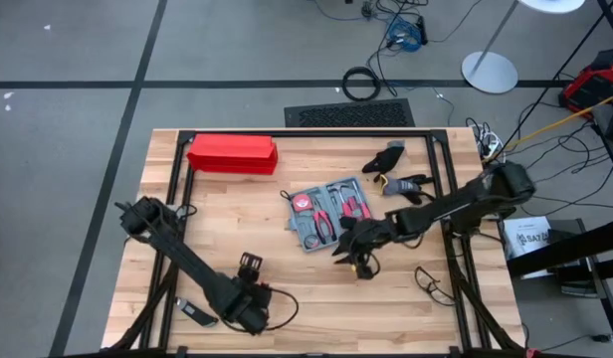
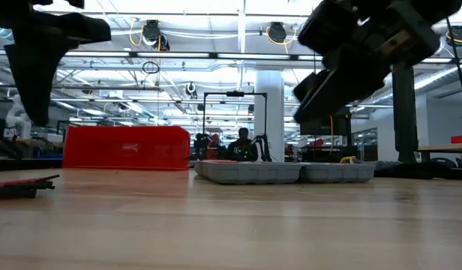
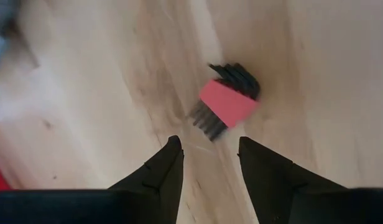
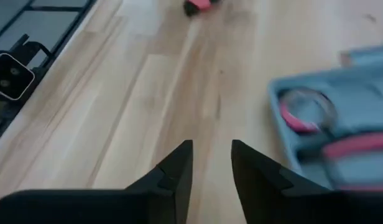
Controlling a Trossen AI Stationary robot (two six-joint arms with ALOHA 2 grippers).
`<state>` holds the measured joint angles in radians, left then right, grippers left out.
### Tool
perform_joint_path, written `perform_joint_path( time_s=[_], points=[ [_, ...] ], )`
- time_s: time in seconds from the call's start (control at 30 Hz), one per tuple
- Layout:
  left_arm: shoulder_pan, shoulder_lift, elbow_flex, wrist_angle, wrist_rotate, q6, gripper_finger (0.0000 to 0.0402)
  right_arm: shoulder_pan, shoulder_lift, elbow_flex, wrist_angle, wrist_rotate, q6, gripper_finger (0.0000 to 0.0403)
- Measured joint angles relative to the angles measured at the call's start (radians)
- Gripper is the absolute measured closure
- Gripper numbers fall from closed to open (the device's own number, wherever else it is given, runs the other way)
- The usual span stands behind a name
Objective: Prefit tool cases
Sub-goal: Put the orange hex key set into the gray pre-fit tool case
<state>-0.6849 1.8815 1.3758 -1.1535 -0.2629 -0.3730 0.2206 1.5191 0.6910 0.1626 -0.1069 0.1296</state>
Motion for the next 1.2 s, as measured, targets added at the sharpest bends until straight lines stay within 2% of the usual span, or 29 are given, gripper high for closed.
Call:
perform_joint_path(
  time_s=[0.1,0.23,0.37,0.57,0.87,1.07,1.2],
  points=[
    [-0.022,0.040,0.000,0.009,-0.077,-0.061,0.0242,0.011,0.109,0.019,0.143,-0.002,-0.055,0.0291],
    [-0.030,0.118,0.000,0.011,-0.124,-0.112,0.0242,0.011,0.179,0.080,0.165,-0.004,-0.086,0.0289],
    [-0.039,0.159,0.001,-0.011,-0.124,-0.118,0.0242,0.011,0.175,0.097,0.113,-0.005,-0.081,0.0289],
    [-0.071,0.142,0.001,-0.076,-0.097,-0.166,0.0242,0.011,0.170,0.097,0.104,-0.027,-0.063,0.0289],
    [-0.139,0.121,0.004,-0.084,-0.080,-0.199,0.0242,-0.017,0.216,0.098,0.243,-0.052,-0.061,0.0289],
    [-0.163,0.124,-0.012,-0.063,-0.186,-0.198,0.0242,-0.039,0.250,0.098,0.266,-0.085,-0.064,0.0289],
    [-0.172,0.126,-0.050,-0.010,-0.125,-0.198,0.0242,-0.041,0.250,0.098,0.261,-0.086,-0.064,0.0289]
  ],
)
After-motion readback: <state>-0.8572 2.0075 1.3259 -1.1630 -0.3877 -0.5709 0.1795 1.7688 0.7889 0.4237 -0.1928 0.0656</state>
